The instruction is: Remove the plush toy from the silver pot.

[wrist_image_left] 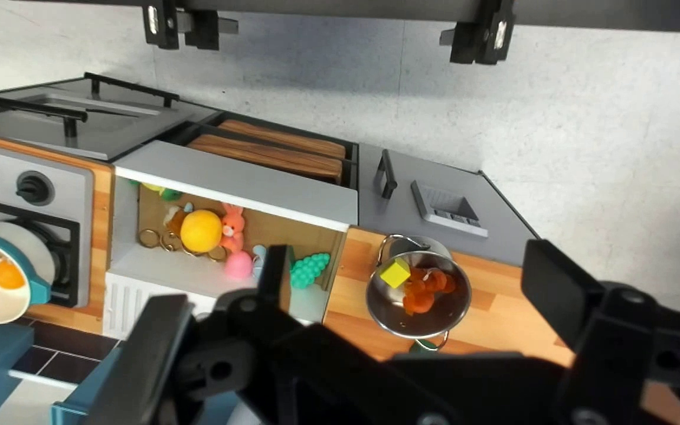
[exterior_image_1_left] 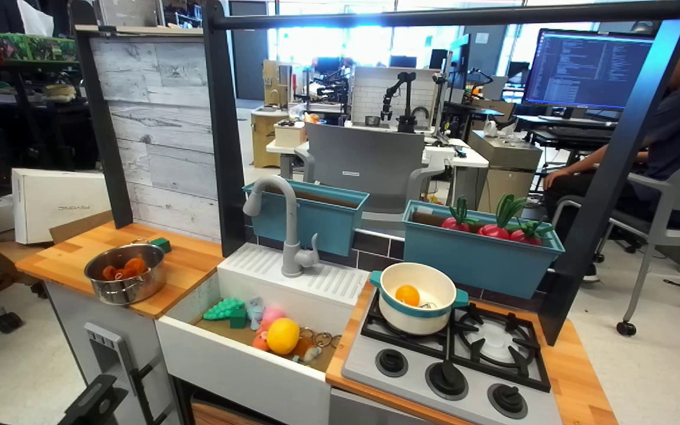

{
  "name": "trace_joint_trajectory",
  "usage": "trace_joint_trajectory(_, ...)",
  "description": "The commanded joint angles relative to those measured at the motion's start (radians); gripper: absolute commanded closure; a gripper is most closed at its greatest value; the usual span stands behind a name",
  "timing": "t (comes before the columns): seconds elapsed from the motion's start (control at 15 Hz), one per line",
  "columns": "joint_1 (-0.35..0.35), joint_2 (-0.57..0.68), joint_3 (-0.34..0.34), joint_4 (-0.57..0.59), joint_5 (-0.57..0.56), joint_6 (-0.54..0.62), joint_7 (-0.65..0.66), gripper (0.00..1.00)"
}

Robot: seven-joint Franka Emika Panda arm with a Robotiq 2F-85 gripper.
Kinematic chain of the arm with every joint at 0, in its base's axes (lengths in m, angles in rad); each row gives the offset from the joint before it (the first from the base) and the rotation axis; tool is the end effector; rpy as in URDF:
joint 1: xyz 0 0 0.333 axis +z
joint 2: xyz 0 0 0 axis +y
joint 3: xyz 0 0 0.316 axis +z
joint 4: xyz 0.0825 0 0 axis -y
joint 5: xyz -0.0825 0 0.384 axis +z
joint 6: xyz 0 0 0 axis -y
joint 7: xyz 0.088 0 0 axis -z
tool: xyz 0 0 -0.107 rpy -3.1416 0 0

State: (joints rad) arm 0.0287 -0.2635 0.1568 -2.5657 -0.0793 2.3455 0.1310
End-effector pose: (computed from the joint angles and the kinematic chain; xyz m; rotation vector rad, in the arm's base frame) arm 0.4239 0.0771 0.3601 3.0451 0.1591 0.0822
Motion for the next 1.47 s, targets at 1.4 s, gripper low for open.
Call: trace_joint_trajectory(1.4, 0.085, 1.081, -0.077, 0.899, 0.039, -0.069, -0.053, 0.00)
